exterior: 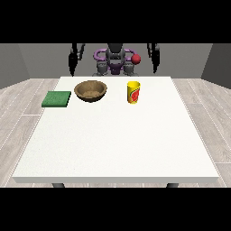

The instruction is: Pick the cup and pour the ball into the bowl, then pick the bowl and place it on the pad

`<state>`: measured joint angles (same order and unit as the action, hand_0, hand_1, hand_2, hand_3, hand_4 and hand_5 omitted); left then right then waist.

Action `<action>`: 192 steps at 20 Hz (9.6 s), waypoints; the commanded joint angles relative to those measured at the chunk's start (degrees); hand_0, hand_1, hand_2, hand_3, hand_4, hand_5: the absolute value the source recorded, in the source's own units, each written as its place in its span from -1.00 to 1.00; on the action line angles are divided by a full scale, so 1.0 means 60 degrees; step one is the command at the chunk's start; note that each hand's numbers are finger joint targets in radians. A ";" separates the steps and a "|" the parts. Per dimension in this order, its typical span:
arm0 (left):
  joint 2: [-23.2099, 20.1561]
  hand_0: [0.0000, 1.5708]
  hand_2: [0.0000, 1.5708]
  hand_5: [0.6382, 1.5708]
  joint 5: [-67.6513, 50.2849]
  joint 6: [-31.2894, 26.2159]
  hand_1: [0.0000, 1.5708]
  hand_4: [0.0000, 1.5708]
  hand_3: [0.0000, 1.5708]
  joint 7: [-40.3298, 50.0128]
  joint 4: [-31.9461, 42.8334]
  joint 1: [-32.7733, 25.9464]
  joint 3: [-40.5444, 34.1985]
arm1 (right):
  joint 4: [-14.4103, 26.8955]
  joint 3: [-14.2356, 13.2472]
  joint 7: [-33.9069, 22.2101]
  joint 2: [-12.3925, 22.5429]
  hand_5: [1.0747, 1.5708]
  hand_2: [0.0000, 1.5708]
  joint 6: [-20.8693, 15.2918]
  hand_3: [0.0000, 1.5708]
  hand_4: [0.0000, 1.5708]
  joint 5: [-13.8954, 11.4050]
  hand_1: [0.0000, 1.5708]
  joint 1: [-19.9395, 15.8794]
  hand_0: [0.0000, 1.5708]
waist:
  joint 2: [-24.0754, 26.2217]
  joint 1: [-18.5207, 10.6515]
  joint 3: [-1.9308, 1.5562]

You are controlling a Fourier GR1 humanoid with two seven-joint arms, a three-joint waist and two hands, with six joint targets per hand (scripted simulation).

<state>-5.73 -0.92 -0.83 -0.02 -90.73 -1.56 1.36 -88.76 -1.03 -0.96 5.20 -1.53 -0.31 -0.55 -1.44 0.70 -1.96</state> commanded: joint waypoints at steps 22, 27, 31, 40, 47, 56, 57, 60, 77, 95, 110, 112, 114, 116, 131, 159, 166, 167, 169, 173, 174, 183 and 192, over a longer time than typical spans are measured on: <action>0.0814 -1.00 -1.00 0.89 0.0255 0.2792 -1.00 -1.00 -1.00 0.2367 -0.2601 0.0868 0.2315 | -0.1913 -0.1224 -0.1049 0.0451 0.97 -1.00 0.0973 -1.00 -0.52 0.1887 -1.00 0.0016 -1.00 | 0.0815 0.0104 0.0326; 0.0438 -1.00 -1.00 0.85 0.0022 0.2431 -1.00 -1.00 -1.00 0.0182 -0.1198 0.2255 0.0990 | -0.1215 -0.1876 -0.0020 0.0985 0.99 -1.00 0.1077 -1.00 -0.63 0.1883 -1.00 -0.1314 -1.00 | -0.1032 0.0257 0.0329; 0.0059 -1.00 -1.00 0.81 -0.0205 0.2141 -1.00 -1.00 -1.00 -0.0196 -0.0049 0.3203 0.0032 | -0.0963 -0.1834 0.0100 0.0935 1.00 -1.00 0.1118 -1.00 -0.73 0.1978 -1.00 -0.1780 -1.00 | -0.1364 0.0430 0.0329; 0.0499 -1.00 -1.00 0.78 -0.0109 0.1902 -1.00 -1.00 -1.00 -0.3495 0.3119 0.2974 -0.0413 | -0.0388 -0.1824 0.0519 0.1064 1.00 -1.00 0.1309 -1.00 -0.74 0.1833 -1.00 -0.2009 -1.00 | -0.1380 0.0588 0.0332; 0.0657 -1.00 -1.00 0.76 -0.0089 0.1947 -1.00 -1.00 -1.00 -0.4821 0.5495 0.3789 -0.0930 | -0.0117 -0.2017 0.0409 0.1475 1.00 -1.00 0.1594 -1.00 -0.73 0.1943 -1.00 -0.2225 -1.00 | -0.1309 0.0892 0.0330; 0.0712 0.51 1.00 0.97 0.0352 0.3240 0.51 -0.04 0.81 -0.6808 0.7170 0.4397 -0.1555 | 0.0184 -0.2829 0.0603 0.2356 1.00 -1.00 0.2446 -1.00 -1.00 0.2843 -1.00 -0.2763 -1.00 | -0.2424 0.1546 0.0330; 0.0522 0.61 1.00 1.00 0.0846 0.4016 0.61 0.29 1.00 -0.6725 0.7215 0.4529 -0.1500 | 0.0076 -0.2989 0.0245 0.2484 1.00 -1.00 0.2245 -1.00 -1.00 0.3064 -1.00 -0.3364 -1.00 | -0.2555 0.1576 0.0331; 0.0168 0.65 1.00 0.97 0.0890 0.4288 0.65 0.42 1.00 -0.6530 0.7791 0.4620 -0.1763 | 0.0077 -0.3182 0.0024 0.2925 1.00 -1.00 0.2720 -0.85 -1.00 0.3304 -1.00 -0.2996 -1.00 | -0.2204 0.1790 0.0331; 0.0949 0.67 1.00 0.97 0.7529 0.7285 0.67 0.45 1.00 0.1450 0.9406 0.7811 0.3609 | 0.2561 -0.2747 -0.0714 0.2465 0.99 -1.00 0.2495 -0.79 -0.55 0.3044 -1.00 -0.3249 -1.00 | 0.1201 0.1400 0.0296; 0.0728 -1.00 1.00 0.94 1.1414 0.4711 -1.00 -0.01 0.67 0.5204 0.9956 0.9349 0.5795 | 0.3412 -0.3371 0.0069 0.2873 1.00 -1.00 0.3038 -0.63 -0.44 0.3341 -1.00 -0.2787 -1.00 | 0.1071 0.0870 0.0324; 0.0954 -1.00 0.57 1.00 1.3159 0.2601 -1.00 0.17 1.00 0.5049 0.8764 0.9124 0.6638 | 0.3475 -0.3060 0.0801 0.2429 1.00 -1.00 0.3148 -0.62 -0.40 0.3206 -1.00 -0.2718 -1.00 | 0.0632 0.0851 0.0323; 0.0833 -1.00 0.90 0.99 1.3733 0.1980 -1.00 0.23 1.00 0.4534 0.9288 0.9593 0.7157 | 0.3740 -0.3464 0.0164 0.2948 1.00 -1.00 0.3274 -0.61 -0.40 0.3678 -1.00 -0.3152 -1.00 | 0.0644 0.0726 0.0317; 0.0639 0.95 1.00 0.92 1.4726 0.1214 0.95 0.54 1.00 0.4583 0.9862 0.9660 0.8193 | 0.3765 -0.3376 0.0074 0.2787 1.00 -1.00 0.3191 -0.59 -0.39 0.3617 -1.00 -0.2934 -1.00 | 0.1101 0.0902 0.0302; 0.0480 0.93 1.00 0.92 1.4955 0.0910 0.93 0.56 1.00 0.4358 0.9864 0.9953 0.8254 | 0.3814 -0.3332 0.0352 0.2773 1.00 -1.00 0.3415 -0.65 -0.40 0.3571 -1.00 -0.2758 -1.00 | 0.1060 0.0844 0.0312; 0.0255 0.95 1.00 0.88 1.4781 0.1494 0.95 0.59 1.00 0.3703 0.8698 0.8985 0.6416 | 0.3302 -0.3226 -0.0154 0.2421 0.99 -1.00 0.2676 -0.69 -0.35 0.3629 -1.00 -0.2624 -1.00 | 0.1038 0.0284 0.0335; 0.0817 -1.00 -1.00 0.74 0.0956 0.2445 -1.00 0.15 -1.00 -0.3646 0.3431 0.2329 0.1983 | 0.3299 -0.2410 0.1766 0.0318 0.99 -1.00 0.0730 -1.00 -0.38 0.2321 -1.00 -0.2242 -1.00 | -0.0979 -0.1239 0.0328; 0.0667 -1.00 -1.00 0.71 0.1043 0.1962 -1.00 0.17 -1.00 -0.2910 0.3020 0.2172 0.1645 | 0.5845 -0.2310 0.2903 0.0461 1.00 -1.00 0.0815 -1.00 -0.46 0.2035 -1.00 -0.3123 -1.00 | -0.0630 -0.1059 0.0324; 0.0620 -1.00 -1.00 0.71 0.1101 0.1958 -1.00 0.18 -1.00 -0.3095 0.3043 0.2144 0.1518 | 0.6041 -0.2264 0.2750 0.0540 1.00 -1.00 0.0810 -1.00 -0.46 0.2036 -1.00 -0.3311 -1.00 | -0.0574 -0.1025 0.0324; 0.0414 -1.00 -1.00 0.71 0.1040 0.1625 -1.00 0.20 -1.00 -0.2914 0.2679 0.2163 0.1495 | 0.6718 -0.2541 0.3737 0.0670 1.00 -1.00 0.1264 -1.00 -0.48 0.2180 -1.00 -0.3148 -1.00 | -0.0753 -0.1108 0.0322; 0.0624 -1.00 -1.00 0.70 0.1440 0.1883 -1.00 0.21 -1.00 -0.1798 0.1767 0.2375 0.1817 | 0.7687 -0.2478 0.4604 0.0542 1.00 -1.00 0.1163 -1.00 -0.55 0.1876 -1.00 -0.2942 -1.00 | -0.0706 -0.1202 0.0319; 0.0796 -1.00 -1.00 0.71 0.1558 0.1993 -1.00 0.21 -1.00 -0.2959 0.2168 0.1608 0.1932 | 0.7783 -0.2400 0.4465 0.0485 1.00 -1.00 0.1185 -1.00 -0.57 0.1930 -1.00 -0.2968 -1.00 | -0.0624 -0.1110 0.0323; 0.0455 -1.00 -1.00 0.69 0.1543 0.1502 -1.00 0.22 -1.00 -0.2430 0.1591 0.2058 0.1571 | 0.9128 -0.2629 0.5616 0.0609 1.00 -1.00 0.1357 -1.00 -0.54 0.2009 -1.00 -0.3707 -1.00 | -0.1214 -0.1332 0.0321; 0.0353 -1.00 -1.00 0.68 0.1558 0.1254 -1.00 0.21 -1.00 -0.2155 0.0781 0.2046 0.1811 | 0.9747 -0.3626 0.4865 0.0525 0.54 1.00 0.0846 0.28 0.07 0.2996 1.00 -0.3286 1.00 | -0.1719 -0.1759 0.0316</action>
<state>-2.65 8.71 7.86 -13.74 -84.19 10.87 12.17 -35.85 -20.34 33.82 7.11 5.89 16.13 -21.02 -8.96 -8.52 1.89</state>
